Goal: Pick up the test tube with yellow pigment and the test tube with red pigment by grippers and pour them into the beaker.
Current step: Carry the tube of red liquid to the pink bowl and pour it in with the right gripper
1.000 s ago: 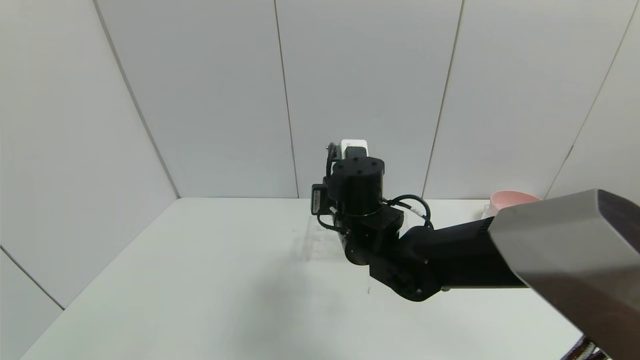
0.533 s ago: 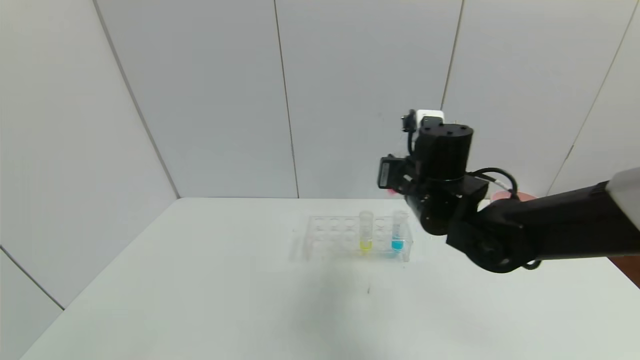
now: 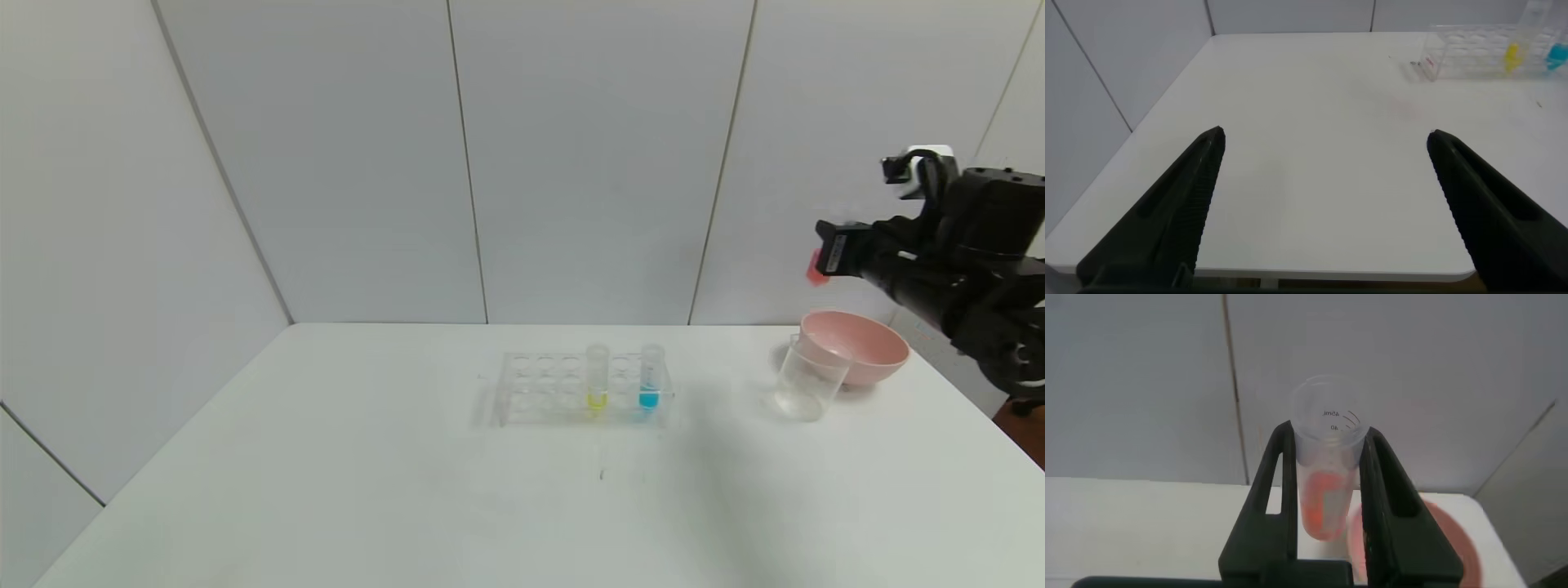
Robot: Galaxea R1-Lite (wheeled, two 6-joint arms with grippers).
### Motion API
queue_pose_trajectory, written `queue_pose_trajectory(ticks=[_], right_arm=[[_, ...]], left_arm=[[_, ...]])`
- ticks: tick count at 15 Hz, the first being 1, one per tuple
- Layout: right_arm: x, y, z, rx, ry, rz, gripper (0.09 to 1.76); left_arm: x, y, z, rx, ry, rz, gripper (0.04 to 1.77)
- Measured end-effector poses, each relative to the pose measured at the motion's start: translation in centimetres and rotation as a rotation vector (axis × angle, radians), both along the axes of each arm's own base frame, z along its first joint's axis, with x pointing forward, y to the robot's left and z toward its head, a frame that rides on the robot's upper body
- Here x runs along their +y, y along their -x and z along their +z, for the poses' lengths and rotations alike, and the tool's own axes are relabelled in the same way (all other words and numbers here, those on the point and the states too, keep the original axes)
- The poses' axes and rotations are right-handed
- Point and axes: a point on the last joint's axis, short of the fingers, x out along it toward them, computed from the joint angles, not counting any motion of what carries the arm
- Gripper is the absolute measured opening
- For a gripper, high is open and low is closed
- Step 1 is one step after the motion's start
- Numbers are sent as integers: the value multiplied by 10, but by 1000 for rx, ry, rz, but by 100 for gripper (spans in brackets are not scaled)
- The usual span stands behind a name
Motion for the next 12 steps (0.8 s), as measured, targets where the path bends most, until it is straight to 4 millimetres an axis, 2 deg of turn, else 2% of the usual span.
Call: queue_pose_trajectory(ticks=[2,4,7,12], right_arm=[[-40,2,-2,-17,110,7,51],[-69,4,-6,-26,218,14,51],[-92,3,-15,-34,371,35,51],[-110,6,-40,-46,639,176,51]], left_arm=[[0,0,0,0,0,0,176],[0,0,0,0,0,0,176],[0,0,0,0,0,0,176],[0,0,0,0,0,0,176]])
